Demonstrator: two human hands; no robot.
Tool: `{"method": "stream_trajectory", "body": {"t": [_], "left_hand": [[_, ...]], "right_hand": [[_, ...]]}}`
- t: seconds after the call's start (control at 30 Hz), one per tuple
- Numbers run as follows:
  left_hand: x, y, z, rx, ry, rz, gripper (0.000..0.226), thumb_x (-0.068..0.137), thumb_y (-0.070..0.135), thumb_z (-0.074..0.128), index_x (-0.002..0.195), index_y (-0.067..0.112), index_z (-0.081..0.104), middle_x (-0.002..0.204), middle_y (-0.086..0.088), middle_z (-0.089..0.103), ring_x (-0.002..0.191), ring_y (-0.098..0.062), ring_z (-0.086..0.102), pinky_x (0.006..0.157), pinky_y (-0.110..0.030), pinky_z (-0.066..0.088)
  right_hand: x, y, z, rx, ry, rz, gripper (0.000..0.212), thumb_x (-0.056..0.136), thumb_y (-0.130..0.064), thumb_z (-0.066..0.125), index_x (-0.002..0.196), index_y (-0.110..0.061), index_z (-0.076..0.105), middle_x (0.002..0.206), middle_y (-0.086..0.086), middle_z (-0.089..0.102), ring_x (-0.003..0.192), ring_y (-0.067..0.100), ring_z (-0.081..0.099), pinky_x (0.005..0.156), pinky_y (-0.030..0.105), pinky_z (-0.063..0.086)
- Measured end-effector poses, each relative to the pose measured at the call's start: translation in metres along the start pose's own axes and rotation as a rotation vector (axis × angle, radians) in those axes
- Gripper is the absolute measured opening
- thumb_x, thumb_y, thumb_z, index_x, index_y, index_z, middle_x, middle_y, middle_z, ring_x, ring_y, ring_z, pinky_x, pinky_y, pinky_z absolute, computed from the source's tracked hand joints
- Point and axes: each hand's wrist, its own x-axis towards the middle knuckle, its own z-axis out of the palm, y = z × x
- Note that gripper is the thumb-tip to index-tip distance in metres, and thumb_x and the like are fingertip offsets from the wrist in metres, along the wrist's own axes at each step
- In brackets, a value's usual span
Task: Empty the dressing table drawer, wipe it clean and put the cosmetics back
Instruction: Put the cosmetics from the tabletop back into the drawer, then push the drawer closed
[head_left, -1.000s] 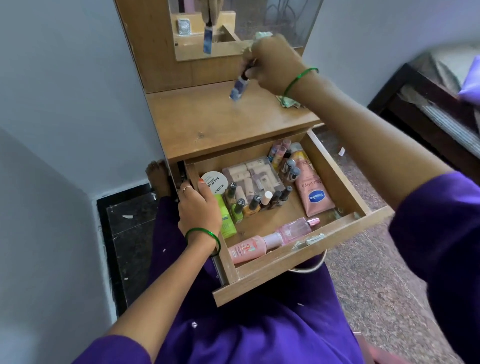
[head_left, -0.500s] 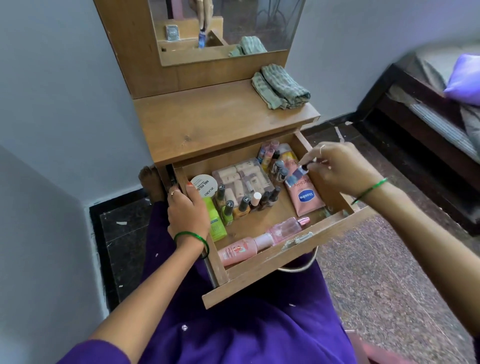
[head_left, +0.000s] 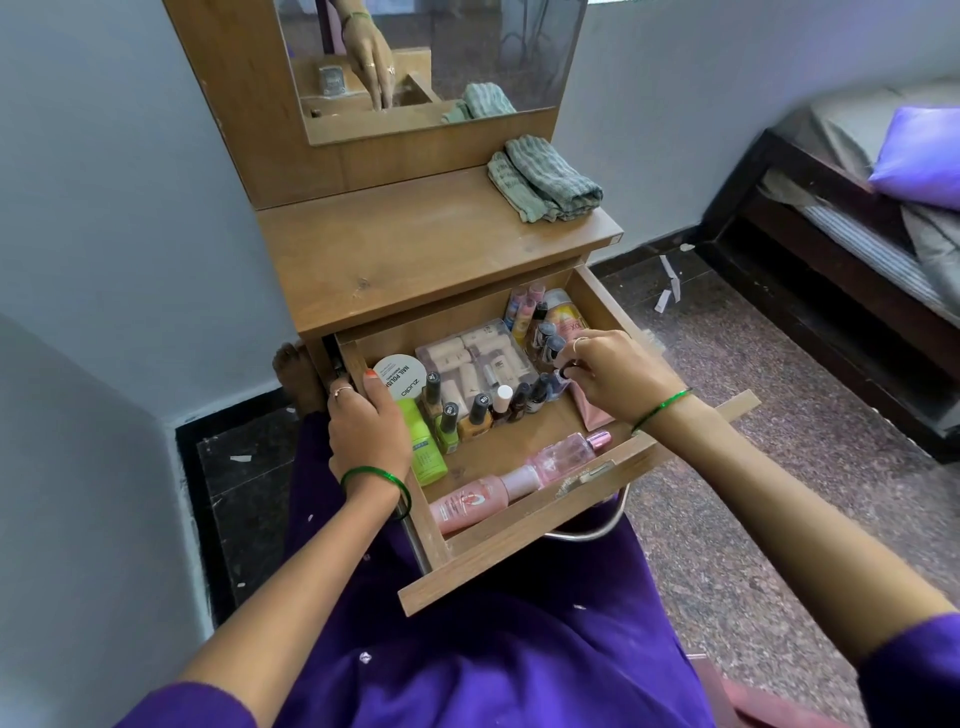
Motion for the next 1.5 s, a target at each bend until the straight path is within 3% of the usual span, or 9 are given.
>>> {"method": "stream_trajectory", "body": {"t": [0.33,0.77,0.93,1.1,1.17,1.27,1.4,1.5], "left_hand": [[0.0,0.0,0.001,-0.003,0.016,0.007,0.04,0.101,0.039,0.029,0.11,0.007,0.05,0.114,-0.014,0.059,0.1,-0.035,0.057,0.068,-0.036,0.033],[0.0,0.001,0.001,0.031,0.021,0.012,0.042,0.101,0.041,0.028,0.109,0.006,0.05,0.115,-0.014,0.058,0.101,-0.037,0.056,0.068,-0.036,0.033],[-0.002,0.002,-0.001,0.043,0.017,0.004,0.042,0.101,0.04,0.028,0.109,0.005,0.049,0.116,-0.016,0.058,0.102,-0.038,0.056,0.069,-0.037,0.033],[-0.001,0.001,-0.001,0.057,-0.015,0.024,0.044,0.1,0.039,0.027,0.114,0.004,0.049,0.124,-0.017,0.055,0.109,-0.038,0.053,0.08,-0.043,0.04],[0.0,0.0,-0.004,0.097,-0.054,0.036,0.048,0.1,0.039,0.027,0.132,0.007,0.043,0.141,-0.014,0.042,0.125,-0.037,0.042,0.098,-0.051,0.033],[-0.015,0.001,-0.017,0.161,-0.181,0.041,0.064,0.099,0.045,0.028,0.152,0.014,0.007,0.159,-0.006,0.004,0.144,-0.03,0.01,0.111,-0.054,0.012],[-0.067,0.004,-0.043,0.389,-0.416,0.375,0.072,0.09,0.067,0.008,0.142,0.033,-0.029,0.147,0.011,-0.04,0.137,-0.013,-0.031,0.11,-0.044,-0.015],[-0.108,0.003,-0.052,0.565,-0.49,0.634,0.074,0.08,0.073,-0.01,0.138,0.036,-0.036,0.143,0.012,-0.046,0.134,-0.013,-0.039,0.109,-0.043,-0.022]], "right_hand": [[0.001,-0.004,0.006,0.008,-0.024,0.006,0.019,0.086,-0.005,0.056,0.101,-0.008,0.068,0.106,0.01,0.064,0.097,0.028,0.061,0.086,0.034,0.05],[-0.005,-0.005,0.008,0.071,-0.015,0.047,0.036,0.085,-0.003,0.059,0.121,-0.007,0.058,0.116,0.012,0.061,0.101,0.027,0.06,0.087,0.03,0.048],[-0.013,0.002,0.001,0.075,0.05,0.06,0.025,0.085,-0.004,0.06,0.11,-0.003,0.062,0.104,0.011,0.064,0.091,0.023,0.061,0.075,0.019,0.041],[-0.035,0.008,-0.009,0.084,0.043,0.087,0.031,0.084,-0.011,0.063,0.116,-0.01,0.061,0.102,0.005,0.061,0.083,0.015,0.059,0.077,0.027,0.05],[-0.052,0.01,-0.015,0.075,0.024,0.101,0.034,0.085,-0.018,0.065,0.118,-0.013,0.061,0.106,0.003,0.061,0.088,0.015,0.058,0.081,0.028,0.05],[-0.081,0.016,-0.018,0.103,0.019,0.121,0.034,0.085,-0.029,0.065,0.115,-0.013,0.063,0.109,0.001,0.062,0.096,0.018,0.061,0.086,0.027,0.047],[-0.12,0.018,0.008,-0.059,0.239,0.255,0.054,0.085,-0.056,0.04,0.118,-0.018,0.061,0.127,0.005,0.057,0.12,0.026,0.053,0.104,0.05,0.033],[-0.135,0.008,0.039,0.001,0.365,0.411,0.064,0.087,-0.053,0.03,0.134,-0.012,0.046,0.148,0.015,0.035,0.139,0.03,0.03,0.11,0.054,0.022]]}}
